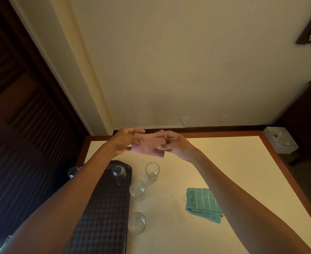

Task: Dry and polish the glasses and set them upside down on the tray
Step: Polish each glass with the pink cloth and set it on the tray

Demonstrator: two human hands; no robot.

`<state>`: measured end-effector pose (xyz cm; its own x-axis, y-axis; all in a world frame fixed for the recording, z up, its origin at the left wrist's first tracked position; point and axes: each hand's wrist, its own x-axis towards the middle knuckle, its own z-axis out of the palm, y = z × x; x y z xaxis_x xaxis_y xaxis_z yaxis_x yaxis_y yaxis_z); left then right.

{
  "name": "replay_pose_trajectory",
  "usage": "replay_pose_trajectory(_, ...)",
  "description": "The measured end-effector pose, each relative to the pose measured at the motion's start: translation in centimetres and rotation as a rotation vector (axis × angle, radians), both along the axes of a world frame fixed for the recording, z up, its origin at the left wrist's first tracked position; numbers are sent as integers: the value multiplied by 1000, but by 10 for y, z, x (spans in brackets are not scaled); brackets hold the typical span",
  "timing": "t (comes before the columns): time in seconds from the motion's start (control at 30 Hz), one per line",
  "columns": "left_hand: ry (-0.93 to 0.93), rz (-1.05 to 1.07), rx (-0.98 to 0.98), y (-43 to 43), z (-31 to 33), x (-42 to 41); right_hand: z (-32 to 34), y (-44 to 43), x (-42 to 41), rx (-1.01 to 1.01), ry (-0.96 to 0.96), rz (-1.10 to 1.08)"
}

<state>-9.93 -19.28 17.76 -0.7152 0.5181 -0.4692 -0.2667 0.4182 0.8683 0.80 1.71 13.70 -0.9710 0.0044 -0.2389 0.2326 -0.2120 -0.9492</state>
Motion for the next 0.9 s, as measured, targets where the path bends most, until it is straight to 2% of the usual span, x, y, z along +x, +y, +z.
replay_pose_trajectory(0.13,149,-31,-32,-1,-2,3,3,-3,-2,227,48,-40)
replay_pose_trajectory(0.3,443,-144,-157,-1,0,3,8,-5,-5,680,129,-67)
replay_pose_trajectory(0.47,656,-265,-302,6,-3,7,9,-8,-4,919,155,-126)
replay_pose_trajectory(0.73,647,-324,-333,12,-6,3,-2,7,6,929,49,-72)
replay_pose_trajectory(0.9,461,-448,-196,20,-10,4,6,15,10,929,-177,255)
